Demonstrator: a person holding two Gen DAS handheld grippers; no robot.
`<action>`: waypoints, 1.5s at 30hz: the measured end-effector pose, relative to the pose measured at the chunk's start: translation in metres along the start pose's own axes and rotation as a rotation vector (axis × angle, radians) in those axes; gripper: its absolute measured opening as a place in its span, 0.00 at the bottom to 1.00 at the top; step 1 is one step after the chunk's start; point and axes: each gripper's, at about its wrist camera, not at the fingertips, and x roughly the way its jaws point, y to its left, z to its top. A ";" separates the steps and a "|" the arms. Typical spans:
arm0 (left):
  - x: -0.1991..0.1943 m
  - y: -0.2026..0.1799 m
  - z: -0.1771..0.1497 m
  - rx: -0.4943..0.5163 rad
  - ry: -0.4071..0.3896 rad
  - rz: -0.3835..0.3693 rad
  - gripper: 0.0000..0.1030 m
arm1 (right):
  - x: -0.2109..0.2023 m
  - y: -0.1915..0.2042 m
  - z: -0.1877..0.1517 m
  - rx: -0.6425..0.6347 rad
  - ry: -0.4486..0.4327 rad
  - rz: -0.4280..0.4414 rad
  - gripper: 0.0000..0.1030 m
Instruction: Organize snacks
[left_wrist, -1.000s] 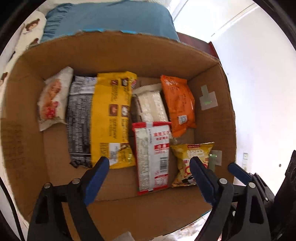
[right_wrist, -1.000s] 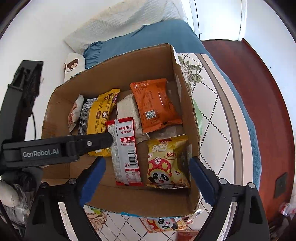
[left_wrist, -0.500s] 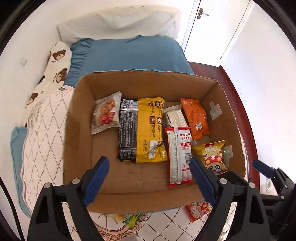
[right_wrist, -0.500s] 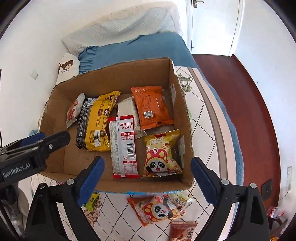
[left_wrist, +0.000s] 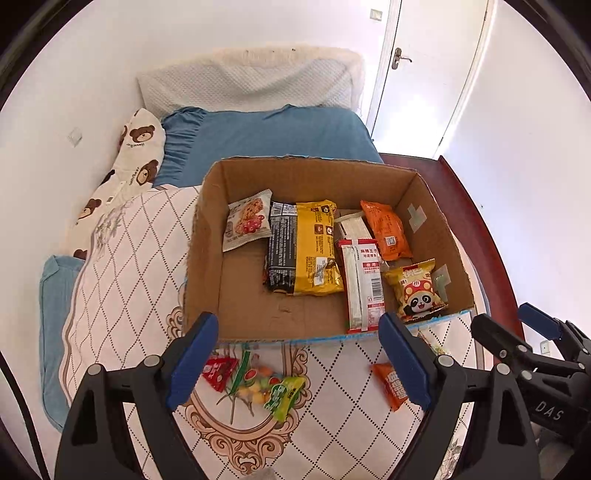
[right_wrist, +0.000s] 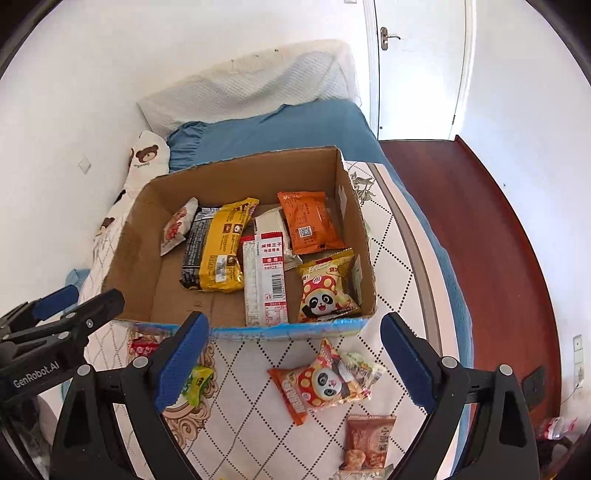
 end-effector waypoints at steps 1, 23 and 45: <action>-0.003 0.000 -0.003 -0.001 -0.007 0.003 0.86 | -0.005 0.000 -0.003 0.006 -0.009 0.006 0.93; 0.079 -0.043 -0.213 0.136 0.638 -0.156 0.86 | 0.008 -0.087 -0.133 0.227 0.214 0.129 0.71; 0.160 -0.058 -0.184 -0.026 0.612 -0.135 0.49 | 0.136 -0.104 -0.167 0.087 0.414 -0.004 0.60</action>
